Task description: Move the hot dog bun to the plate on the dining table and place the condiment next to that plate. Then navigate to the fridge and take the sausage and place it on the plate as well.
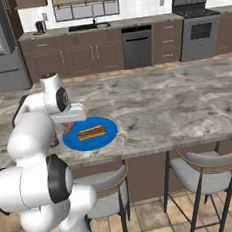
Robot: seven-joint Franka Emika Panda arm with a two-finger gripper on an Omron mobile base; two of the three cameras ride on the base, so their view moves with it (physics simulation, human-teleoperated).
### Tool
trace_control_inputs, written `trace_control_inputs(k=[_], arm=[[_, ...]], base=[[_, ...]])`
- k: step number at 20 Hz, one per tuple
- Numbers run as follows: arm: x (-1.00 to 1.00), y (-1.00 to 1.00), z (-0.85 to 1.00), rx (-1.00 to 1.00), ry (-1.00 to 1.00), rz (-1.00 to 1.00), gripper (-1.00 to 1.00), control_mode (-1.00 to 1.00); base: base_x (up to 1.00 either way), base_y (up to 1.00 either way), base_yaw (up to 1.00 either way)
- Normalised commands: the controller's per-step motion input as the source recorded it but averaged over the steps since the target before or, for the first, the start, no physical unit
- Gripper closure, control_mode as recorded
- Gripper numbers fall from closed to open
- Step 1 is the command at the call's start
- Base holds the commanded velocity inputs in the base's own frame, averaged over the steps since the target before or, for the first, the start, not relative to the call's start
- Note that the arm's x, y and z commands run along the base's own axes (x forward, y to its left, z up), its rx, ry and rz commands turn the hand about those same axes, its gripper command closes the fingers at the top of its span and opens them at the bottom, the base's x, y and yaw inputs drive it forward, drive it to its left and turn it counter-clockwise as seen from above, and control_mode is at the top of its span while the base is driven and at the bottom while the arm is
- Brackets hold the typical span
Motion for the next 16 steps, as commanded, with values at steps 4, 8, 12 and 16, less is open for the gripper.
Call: trace_control_inputs(k=[4,8,12,16], arm=[[0.0,0.0,-0.15,0.02,0.0,-0.64,1.0,-1.0],[0.01,0.0,-0.08,0.01,0.0,-0.65,1.0,-1.0],[0.19,-0.06,-0.06,0.03,0.0,-0.64,1.0,-1.0],[0.01,-0.21,-0.02,0.12,0.0,-0.47,1.0,-1.0]], base=[[0.0,0.0,0.0],[0.0,0.0,0.0],[0.0,0.0,0.0],[0.0,0.0,0.0]])
